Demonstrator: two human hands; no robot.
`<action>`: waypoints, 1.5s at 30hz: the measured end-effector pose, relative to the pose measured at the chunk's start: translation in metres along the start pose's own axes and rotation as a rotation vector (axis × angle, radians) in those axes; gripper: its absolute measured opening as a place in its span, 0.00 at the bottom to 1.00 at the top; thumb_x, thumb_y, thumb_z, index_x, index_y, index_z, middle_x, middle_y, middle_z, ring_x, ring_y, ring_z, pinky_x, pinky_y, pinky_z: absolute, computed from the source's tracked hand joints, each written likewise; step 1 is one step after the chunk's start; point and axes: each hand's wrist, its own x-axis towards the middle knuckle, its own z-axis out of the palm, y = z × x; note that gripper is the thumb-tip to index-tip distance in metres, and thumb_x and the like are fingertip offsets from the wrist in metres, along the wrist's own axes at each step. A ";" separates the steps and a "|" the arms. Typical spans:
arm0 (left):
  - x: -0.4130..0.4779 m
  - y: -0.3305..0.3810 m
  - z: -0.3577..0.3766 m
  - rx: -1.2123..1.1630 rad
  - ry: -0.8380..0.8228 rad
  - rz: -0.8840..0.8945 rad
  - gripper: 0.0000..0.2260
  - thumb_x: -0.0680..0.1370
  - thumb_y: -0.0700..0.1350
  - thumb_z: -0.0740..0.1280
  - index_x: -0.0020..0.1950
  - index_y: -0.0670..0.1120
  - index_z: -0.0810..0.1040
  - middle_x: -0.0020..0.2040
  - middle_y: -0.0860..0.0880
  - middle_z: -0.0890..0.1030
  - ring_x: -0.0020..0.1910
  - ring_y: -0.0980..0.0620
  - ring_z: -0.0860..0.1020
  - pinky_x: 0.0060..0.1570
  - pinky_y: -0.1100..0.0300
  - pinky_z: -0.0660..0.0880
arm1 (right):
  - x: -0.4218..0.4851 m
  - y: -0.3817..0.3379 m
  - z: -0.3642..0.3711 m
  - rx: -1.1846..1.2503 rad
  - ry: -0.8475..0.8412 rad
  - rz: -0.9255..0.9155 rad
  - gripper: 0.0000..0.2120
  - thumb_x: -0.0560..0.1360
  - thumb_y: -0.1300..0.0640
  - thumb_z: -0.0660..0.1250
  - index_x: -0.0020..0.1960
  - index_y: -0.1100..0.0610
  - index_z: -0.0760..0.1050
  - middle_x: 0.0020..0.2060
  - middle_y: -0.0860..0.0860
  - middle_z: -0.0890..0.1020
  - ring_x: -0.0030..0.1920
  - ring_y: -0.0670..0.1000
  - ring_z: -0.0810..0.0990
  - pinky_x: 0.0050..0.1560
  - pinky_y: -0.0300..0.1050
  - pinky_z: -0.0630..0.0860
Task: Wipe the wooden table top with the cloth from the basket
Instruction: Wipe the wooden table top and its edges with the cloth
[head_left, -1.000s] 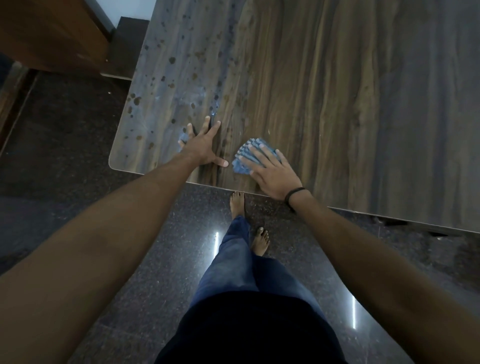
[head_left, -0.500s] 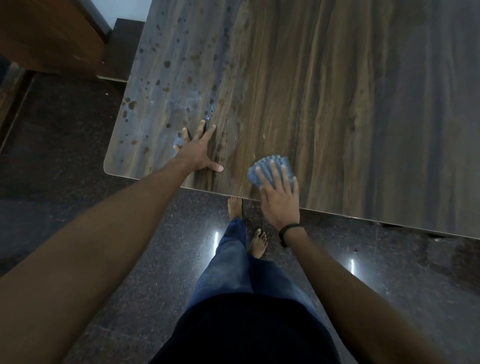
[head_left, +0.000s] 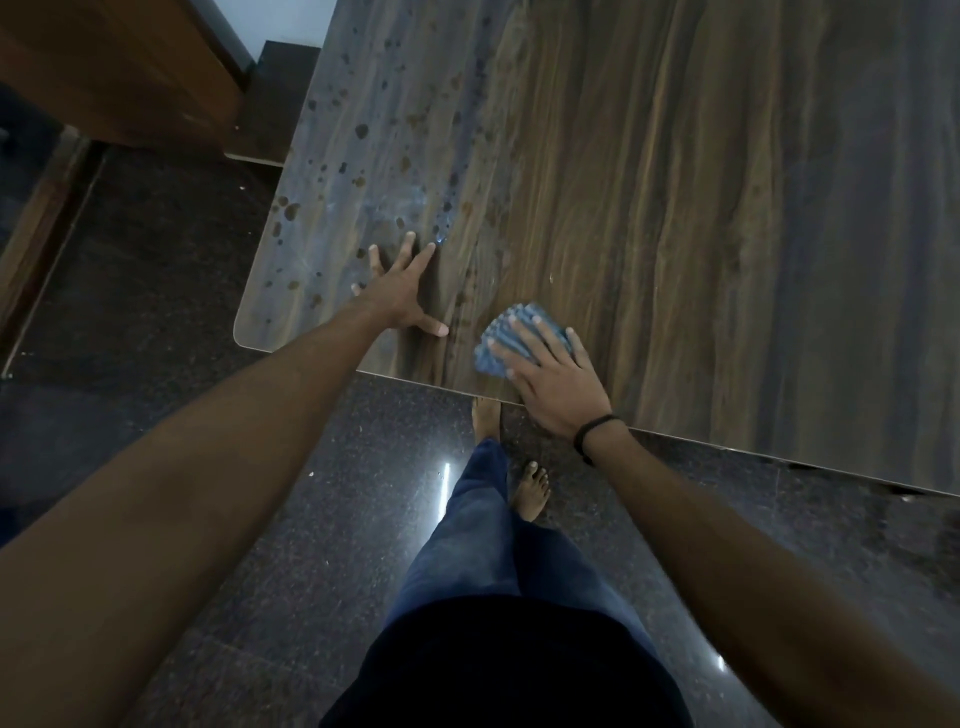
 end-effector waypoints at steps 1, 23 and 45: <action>0.000 -0.002 0.001 -0.007 -0.003 -0.008 0.60 0.64 0.58 0.81 0.81 0.58 0.39 0.80 0.56 0.32 0.76 0.34 0.30 0.69 0.23 0.48 | 0.004 -0.014 0.001 0.022 -0.007 0.086 0.25 0.85 0.47 0.51 0.81 0.39 0.53 0.81 0.47 0.55 0.81 0.54 0.50 0.76 0.67 0.55; 0.003 -0.010 0.000 0.014 -0.021 0.014 0.62 0.63 0.58 0.81 0.81 0.59 0.38 0.80 0.57 0.32 0.78 0.37 0.32 0.68 0.22 0.49 | 0.029 -0.034 0.006 -0.008 -0.062 -0.167 0.27 0.83 0.48 0.54 0.81 0.41 0.53 0.82 0.50 0.54 0.81 0.57 0.50 0.76 0.69 0.54; 0.016 -0.028 -0.023 -0.003 -0.048 -0.016 0.64 0.63 0.60 0.81 0.79 0.61 0.33 0.77 0.56 0.26 0.77 0.39 0.30 0.71 0.26 0.44 | 0.058 -0.019 -0.009 -0.018 -0.108 -0.187 0.26 0.84 0.47 0.52 0.80 0.38 0.52 0.82 0.47 0.54 0.81 0.53 0.50 0.77 0.66 0.53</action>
